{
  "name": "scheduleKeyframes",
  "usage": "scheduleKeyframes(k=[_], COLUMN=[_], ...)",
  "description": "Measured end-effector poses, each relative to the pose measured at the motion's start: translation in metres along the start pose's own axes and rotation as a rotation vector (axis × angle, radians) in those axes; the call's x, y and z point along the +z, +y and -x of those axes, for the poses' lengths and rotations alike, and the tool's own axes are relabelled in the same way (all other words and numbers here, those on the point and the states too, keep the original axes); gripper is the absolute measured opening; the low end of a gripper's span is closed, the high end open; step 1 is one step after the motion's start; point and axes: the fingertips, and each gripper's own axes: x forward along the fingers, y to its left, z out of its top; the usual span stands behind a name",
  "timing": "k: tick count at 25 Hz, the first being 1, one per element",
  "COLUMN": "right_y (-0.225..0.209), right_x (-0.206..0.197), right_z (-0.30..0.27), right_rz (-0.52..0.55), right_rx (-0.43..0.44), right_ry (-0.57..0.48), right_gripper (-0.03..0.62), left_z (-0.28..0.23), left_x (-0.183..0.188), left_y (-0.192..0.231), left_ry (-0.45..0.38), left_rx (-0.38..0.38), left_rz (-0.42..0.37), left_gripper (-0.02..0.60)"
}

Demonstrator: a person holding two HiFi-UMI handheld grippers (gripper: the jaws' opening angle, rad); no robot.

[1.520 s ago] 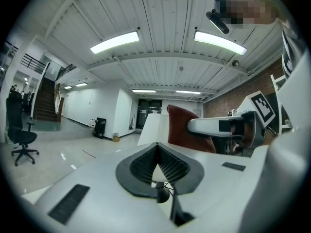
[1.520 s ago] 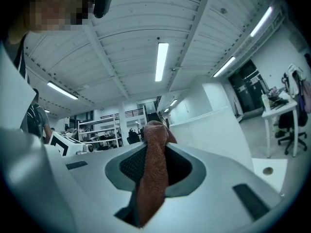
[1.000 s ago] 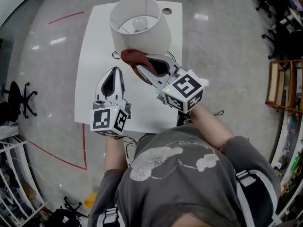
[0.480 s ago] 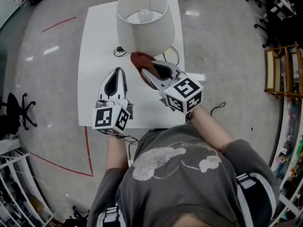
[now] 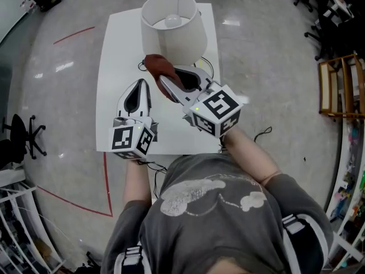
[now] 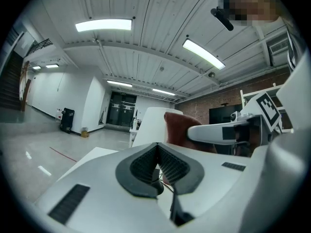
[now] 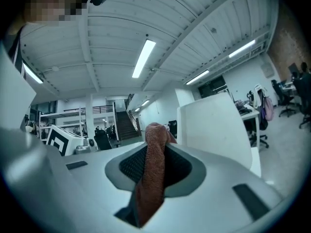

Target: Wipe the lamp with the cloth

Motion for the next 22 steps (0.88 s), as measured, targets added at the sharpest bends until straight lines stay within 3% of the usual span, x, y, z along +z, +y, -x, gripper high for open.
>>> scheduleKeyframes(k=[8, 11, 15, 22], right_y=[-0.007, -0.008, -0.010, -0.013], right_x=[0.061, 0.073, 0.075, 0.051], right_z=[-0.003, -0.014, -0.033, -0.053], right_rz=[-0.009, -0.028, -0.055, -0.099], right_rx=[0.064, 0.040, -0.028, -0.119], right_ry=[-0.093, -0.127, -0.146, -0.125], right_gripper=[0.086, 0.086, 0.086, 0.086], left_z=[-0.007, -0.003, -0.001, -0.013], left_x=[0.053, 0.065, 0.065, 0.048], left_y=[-0.007, 0.003, 0.025, 0.044], left_ry=[-0.059, -0.082, -0.087, -0.047], left_rx=[0.106, 0.120, 0.110, 0.026], left_rz=[-0.084, -0.101, -0.088, -0.062], left_gripper=[0.008, 0.008, 0.008, 0.008])
